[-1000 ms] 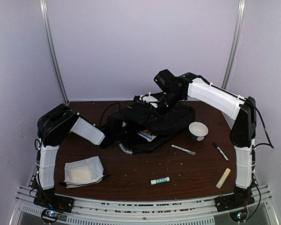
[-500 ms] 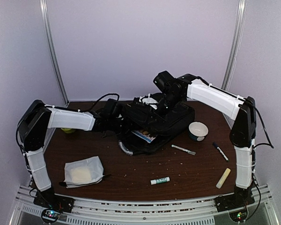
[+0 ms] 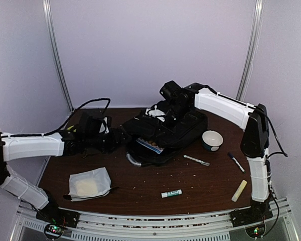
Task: Pack the student bag
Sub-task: Place the largest pocket of the student bag, then pick up the pencil case from the corner of the board.
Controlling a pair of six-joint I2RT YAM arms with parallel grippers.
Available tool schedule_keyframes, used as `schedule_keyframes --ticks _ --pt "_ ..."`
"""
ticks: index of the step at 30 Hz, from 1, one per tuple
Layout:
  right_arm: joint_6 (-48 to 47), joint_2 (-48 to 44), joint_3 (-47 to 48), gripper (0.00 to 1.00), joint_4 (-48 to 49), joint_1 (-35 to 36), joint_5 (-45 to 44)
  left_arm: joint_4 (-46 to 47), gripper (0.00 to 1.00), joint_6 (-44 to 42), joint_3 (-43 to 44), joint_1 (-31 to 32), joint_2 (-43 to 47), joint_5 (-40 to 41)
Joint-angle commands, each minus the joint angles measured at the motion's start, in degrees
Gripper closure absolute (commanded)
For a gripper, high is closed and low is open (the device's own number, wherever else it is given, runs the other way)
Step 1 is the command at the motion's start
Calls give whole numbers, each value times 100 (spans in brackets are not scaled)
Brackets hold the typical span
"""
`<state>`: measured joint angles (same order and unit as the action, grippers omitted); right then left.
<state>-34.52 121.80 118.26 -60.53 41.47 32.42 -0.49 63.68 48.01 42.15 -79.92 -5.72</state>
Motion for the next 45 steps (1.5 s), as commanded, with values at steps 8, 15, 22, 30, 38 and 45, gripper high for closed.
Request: schedule_keyframes --ticks 8,15,22,30,38,45 --pt "-1570 443 499 100 -1169 664 -145 -579 32 -2957 -737 116 1577 1307" --pt "-1363 -385 -1084 100 -364 663 -897 391 33 -4430 -1231 111 1955 744" --pt "-787 -383 -1035 99 -57 565 -840 -2021 35 -3546 -281 112 1446 1589" --pt "-713 -632 -1414 99 246 592 -488 -4376 34 -1944 35 -333 1694 1492" --pt "14 -587 -1426 67 830 864 -605 -5279 29 -1941 -416 -1670 2367 505" --pt "550 -11 -823 58 1231 1813 -279 -5262 27 -2504 -268 -2527 1937 -41"
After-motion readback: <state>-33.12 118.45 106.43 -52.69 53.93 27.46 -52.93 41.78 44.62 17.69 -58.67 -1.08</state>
